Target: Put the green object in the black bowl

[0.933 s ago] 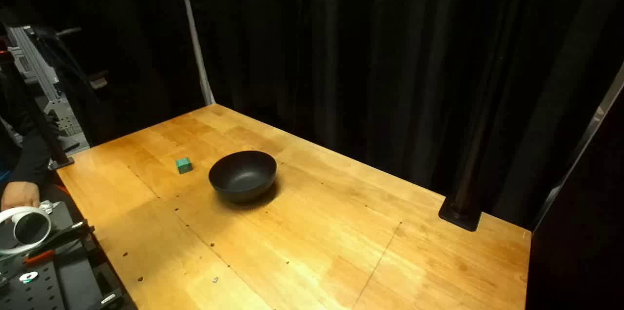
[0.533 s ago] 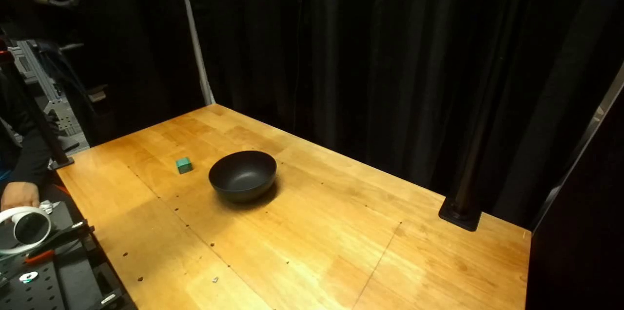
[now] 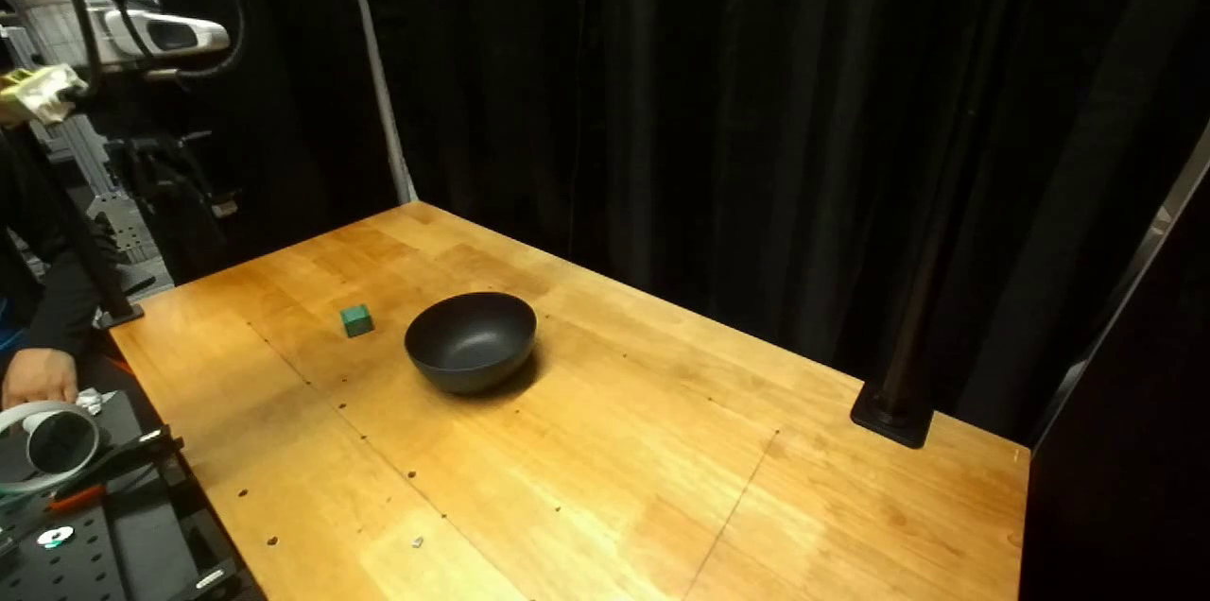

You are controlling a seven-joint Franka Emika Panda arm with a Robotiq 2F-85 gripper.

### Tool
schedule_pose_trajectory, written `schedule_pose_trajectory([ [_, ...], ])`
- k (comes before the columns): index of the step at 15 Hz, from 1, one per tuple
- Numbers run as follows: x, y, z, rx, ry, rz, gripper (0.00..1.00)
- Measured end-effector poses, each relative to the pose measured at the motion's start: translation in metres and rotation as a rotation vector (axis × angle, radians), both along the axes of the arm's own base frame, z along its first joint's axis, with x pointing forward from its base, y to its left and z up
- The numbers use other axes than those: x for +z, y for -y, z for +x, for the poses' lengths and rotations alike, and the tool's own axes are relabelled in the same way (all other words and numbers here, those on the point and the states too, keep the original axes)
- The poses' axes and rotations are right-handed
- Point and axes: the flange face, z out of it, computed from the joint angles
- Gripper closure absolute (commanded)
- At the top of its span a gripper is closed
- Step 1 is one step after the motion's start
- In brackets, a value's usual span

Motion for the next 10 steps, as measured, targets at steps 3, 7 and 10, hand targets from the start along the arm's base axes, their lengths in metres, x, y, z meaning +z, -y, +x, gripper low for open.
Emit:
schedule_pose_trajectory([
  [3,-0.043,-0.038,0.016,0.014,0.040,0.050,0.00],
  [7,-0.097,-0.065,0.040,0.008,0.097,0.058,0.00],
  [10,-0.126,-0.070,0.063,-0.008,0.115,0.014,0.00],
])
